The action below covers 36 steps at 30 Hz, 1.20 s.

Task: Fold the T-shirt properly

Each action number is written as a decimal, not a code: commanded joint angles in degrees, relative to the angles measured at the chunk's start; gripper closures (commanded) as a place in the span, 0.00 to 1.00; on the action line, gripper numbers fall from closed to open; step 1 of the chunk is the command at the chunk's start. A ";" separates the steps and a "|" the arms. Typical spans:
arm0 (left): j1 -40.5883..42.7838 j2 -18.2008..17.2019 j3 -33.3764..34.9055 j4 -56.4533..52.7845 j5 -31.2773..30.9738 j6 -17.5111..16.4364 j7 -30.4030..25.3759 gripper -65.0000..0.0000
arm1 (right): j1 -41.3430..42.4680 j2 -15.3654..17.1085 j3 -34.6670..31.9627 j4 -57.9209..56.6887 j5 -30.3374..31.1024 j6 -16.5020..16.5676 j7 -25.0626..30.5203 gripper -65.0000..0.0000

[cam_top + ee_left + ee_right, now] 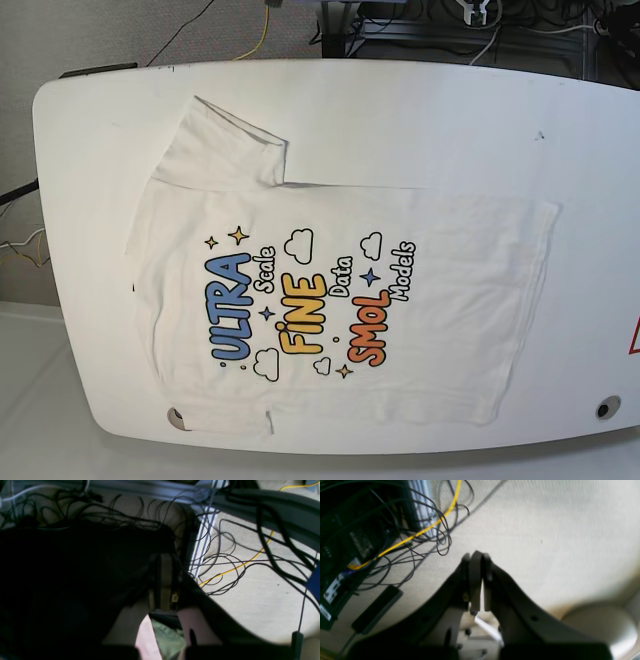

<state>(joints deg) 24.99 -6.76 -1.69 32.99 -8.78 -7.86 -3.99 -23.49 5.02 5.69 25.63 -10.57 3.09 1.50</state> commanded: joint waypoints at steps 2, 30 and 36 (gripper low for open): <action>5.42 -1.91 -0.41 6.92 -0.45 -1.79 -0.51 1.00 | -4.93 2.21 -0.49 4.87 0.15 -0.40 -0.15 1.00; 22.07 -2.03 -10.38 35.91 -5.85 -22.31 2.70 1.00 | -22.69 3.78 -0.24 27.00 2.63 0.07 -2.55 1.00; 25.79 -2.14 -10.77 41.51 -6.98 -19.53 4.70 1.00 | -26.74 4.93 -0.44 35.07 9.85 0.64 -5.16 1.00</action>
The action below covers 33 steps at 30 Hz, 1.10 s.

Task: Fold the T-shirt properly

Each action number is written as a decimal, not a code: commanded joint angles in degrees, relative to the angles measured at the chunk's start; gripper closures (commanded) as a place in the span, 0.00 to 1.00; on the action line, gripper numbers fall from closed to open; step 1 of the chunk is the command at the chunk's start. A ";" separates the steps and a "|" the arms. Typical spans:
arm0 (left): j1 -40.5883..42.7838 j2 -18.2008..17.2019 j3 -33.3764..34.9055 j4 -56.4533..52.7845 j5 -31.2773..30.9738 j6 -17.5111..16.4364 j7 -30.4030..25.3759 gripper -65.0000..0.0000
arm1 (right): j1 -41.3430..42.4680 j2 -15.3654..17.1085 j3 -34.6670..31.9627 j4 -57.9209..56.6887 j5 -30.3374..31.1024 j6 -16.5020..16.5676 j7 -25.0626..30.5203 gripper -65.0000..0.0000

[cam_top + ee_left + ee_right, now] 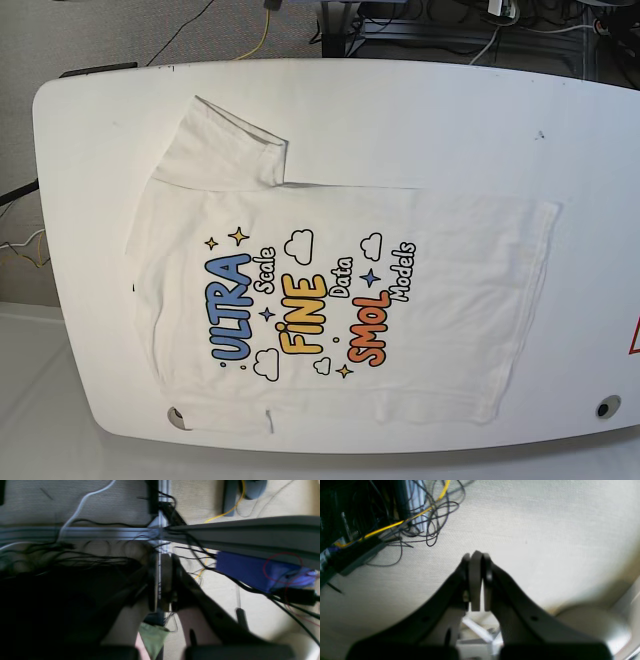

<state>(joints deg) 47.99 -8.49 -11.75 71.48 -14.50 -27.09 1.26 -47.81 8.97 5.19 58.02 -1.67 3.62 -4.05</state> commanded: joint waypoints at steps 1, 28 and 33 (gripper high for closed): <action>3.29 -0.42 -1.02 3.95 -1.48 -0.16 -0.32 1.00 | -2.90 1.13 -0.03 3.77 1.52 0.10 0.09 1.00; 18.02 -1.17 -20.46 41.13 -7.29 -11.65 9.32 1.00 | -19.23 8.75 -0.15 44.30 2.27 -0.70 -10.87 1.00; 19.56 -2.08 -21.38 48.12 -7.51 -12.91 9.26 1.00 | -22.38 9.68 -0.84 51.49 0.49 -0.67 -10.23 1.00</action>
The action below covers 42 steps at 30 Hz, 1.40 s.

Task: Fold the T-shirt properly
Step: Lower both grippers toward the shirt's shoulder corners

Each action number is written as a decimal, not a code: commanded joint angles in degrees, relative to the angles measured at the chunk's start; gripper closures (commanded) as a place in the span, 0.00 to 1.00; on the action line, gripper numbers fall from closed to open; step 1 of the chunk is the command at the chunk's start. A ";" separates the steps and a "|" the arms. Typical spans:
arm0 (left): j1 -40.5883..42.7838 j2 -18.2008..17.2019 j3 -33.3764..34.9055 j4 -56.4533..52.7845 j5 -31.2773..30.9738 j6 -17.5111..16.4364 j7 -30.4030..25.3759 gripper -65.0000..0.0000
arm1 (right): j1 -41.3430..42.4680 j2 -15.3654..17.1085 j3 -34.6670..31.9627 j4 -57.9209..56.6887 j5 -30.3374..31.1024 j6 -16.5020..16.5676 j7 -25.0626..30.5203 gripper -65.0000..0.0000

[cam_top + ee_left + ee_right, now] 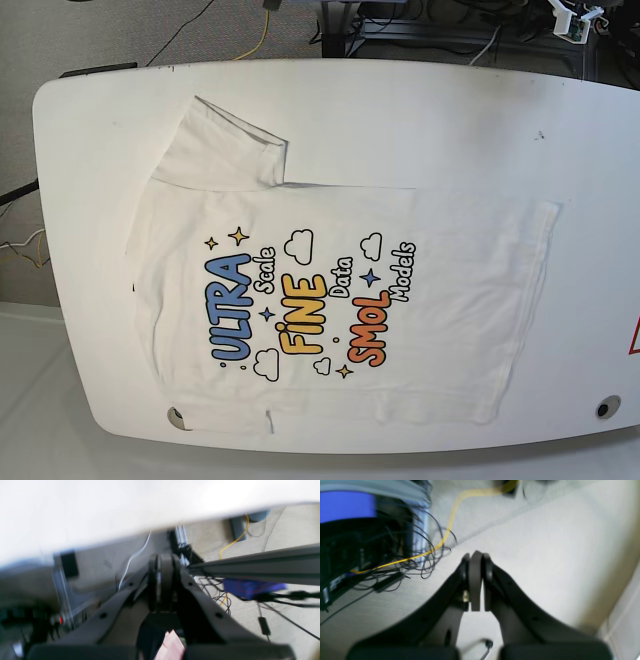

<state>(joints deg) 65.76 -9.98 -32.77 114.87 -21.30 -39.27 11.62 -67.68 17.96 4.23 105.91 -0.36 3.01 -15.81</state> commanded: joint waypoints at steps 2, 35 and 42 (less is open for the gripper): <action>1.76 -0.83 -0.32 5.96 -0.56 -0.73 -0.72 1.00 | -2.69 0.82 0.16 5.38 -1.62 -0.04 1.55 1.00; -13.81 -2.79 1.65 6.68 1.42 3.25 5.36 0.67 | 17.93 -10.50 2.54 13.13 -0.06 -3.18 1.47 0.63; -14.25 -3.49 1.92 5.76 1.25 1.96 2.41 0.47 | 17.91 -9.97 7.97 13.29 0.80 0.71 -0.42 0.55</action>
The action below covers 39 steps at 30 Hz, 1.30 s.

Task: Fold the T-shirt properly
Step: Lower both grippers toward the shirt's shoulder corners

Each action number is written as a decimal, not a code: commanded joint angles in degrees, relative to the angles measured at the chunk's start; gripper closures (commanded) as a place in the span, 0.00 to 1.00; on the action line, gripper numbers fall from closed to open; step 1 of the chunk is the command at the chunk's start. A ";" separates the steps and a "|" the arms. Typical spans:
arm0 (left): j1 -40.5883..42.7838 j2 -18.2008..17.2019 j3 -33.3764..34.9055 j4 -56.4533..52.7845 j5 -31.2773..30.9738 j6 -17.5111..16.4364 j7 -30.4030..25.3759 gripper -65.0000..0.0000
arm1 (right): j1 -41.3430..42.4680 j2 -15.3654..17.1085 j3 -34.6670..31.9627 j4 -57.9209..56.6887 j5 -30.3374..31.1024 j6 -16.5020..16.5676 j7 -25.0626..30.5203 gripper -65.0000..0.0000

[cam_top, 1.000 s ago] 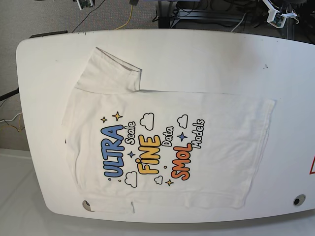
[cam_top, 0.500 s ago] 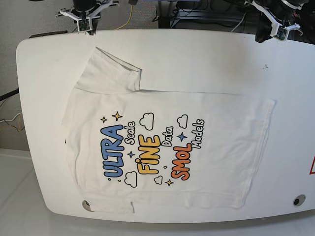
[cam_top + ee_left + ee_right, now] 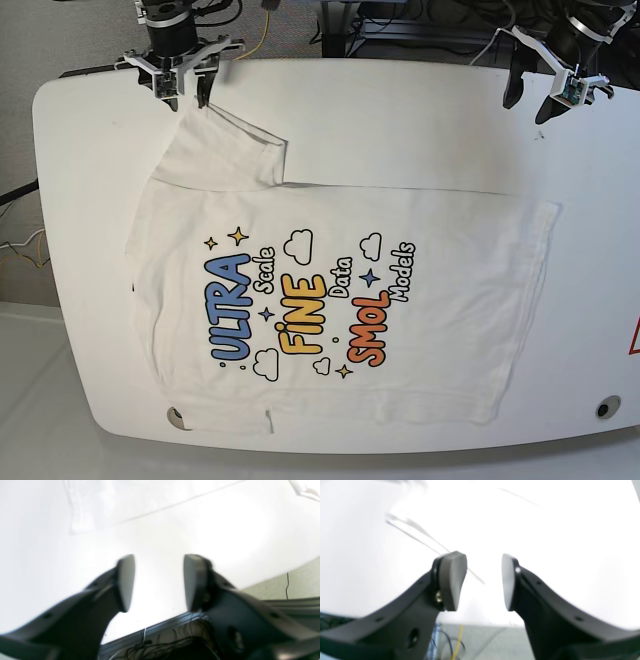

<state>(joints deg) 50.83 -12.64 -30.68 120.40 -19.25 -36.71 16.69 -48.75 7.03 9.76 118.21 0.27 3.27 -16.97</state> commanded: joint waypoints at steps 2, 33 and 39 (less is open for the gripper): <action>0.41 -1.34 -0.06 -0.31 -0.89 -0.59 -3.51 0.44 | -1.20 1.49 4.77 1.00 0.96 1.84 0.02 0.52; -7.26 -2.54 -0.46 -0.70 -2.11 -0.26 -0.70 0.43 | 12.71 -2.23 12.23 0.16 14.40 2.52 -2.94 0.46; -6.39 -2.31 -0.77 -0.71 -1.88 -0.38 -0.77 0.43 | 14.19 -1.49 13.60 -3.06 17.21 2.33 -3.87 0.46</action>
<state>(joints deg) 43.79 -14.66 -30.83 118.54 -20.21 -37.17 17.17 -34.57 4.67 22.68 115.11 16.67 5.39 -21.71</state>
